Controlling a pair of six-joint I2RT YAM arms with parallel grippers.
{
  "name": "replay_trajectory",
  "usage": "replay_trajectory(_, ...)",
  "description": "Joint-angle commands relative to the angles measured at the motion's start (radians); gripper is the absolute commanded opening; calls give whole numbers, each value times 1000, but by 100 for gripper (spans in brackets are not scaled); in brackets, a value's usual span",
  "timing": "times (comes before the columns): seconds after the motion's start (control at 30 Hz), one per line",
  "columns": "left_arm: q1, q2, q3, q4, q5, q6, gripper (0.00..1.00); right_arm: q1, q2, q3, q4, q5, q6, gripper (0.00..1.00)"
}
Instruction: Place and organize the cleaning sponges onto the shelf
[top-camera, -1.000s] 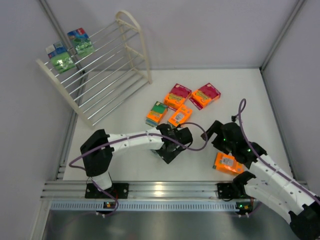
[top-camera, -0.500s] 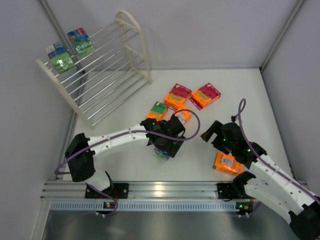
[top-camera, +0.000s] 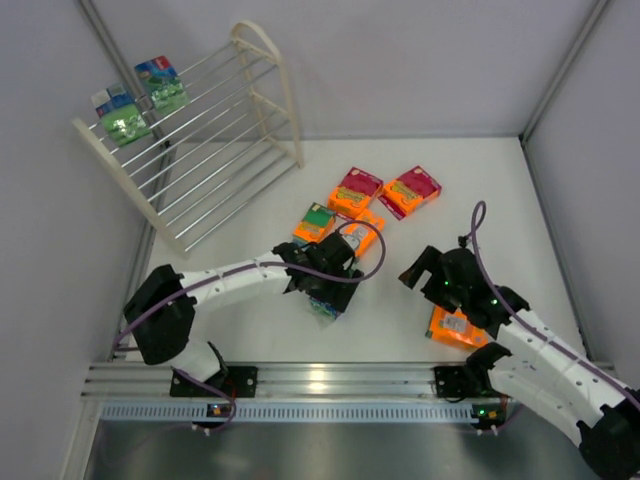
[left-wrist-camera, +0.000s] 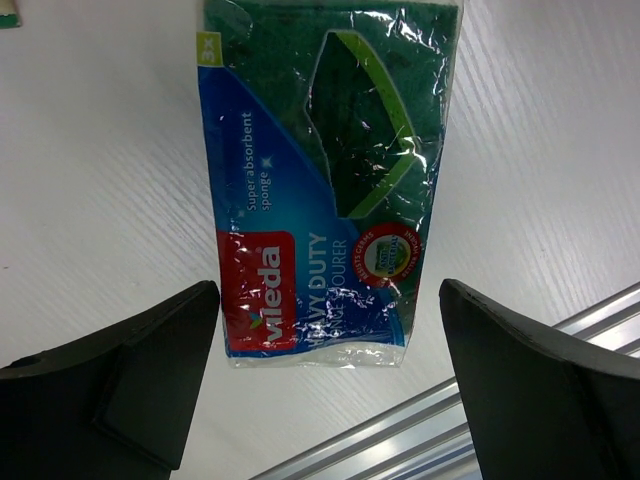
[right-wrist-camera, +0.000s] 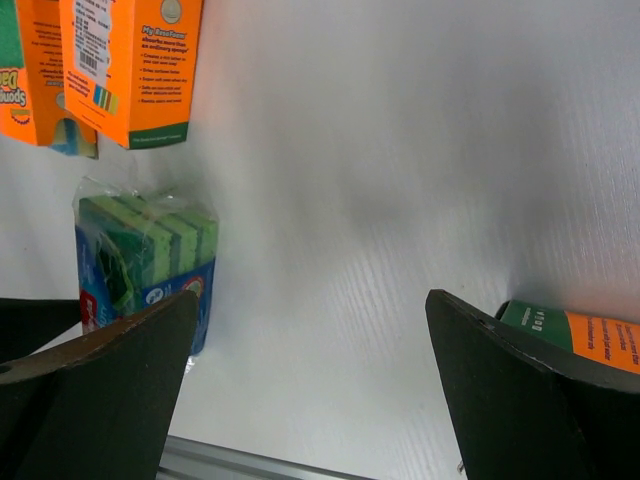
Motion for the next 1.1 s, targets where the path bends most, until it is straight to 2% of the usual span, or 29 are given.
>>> replay_trajectory(0.0, -1, 17, -35, 107, 32, 18, 98, -2, 23, 7, 52, -17, 3, 99)
replay_trajectory(0.23, -4, 37, -102, 161, -19, 5, 98, 0, 49, 5, 82, -29, 5, 99)
replay_trajectory(0.57, -21, -56, -284, 414, -85, -85, 95, 0, 94, -3, 118, -58, 13, 99)
replay_trajectory(0.7, -21, -72, -296, 425, -111, -96, 94, 0, 92, -6, 123, -60, 11, 100)
replay_trajectory(0.97, -24, -52, -268, 425, -111, -25, 93, 0, 89, -13, 129, -63, 14, 99)
replay_trajectory(1.07, -26, -29, -259, 425, -100, -15, 88, -2, 89, -15, 125, -60, 16, 99)
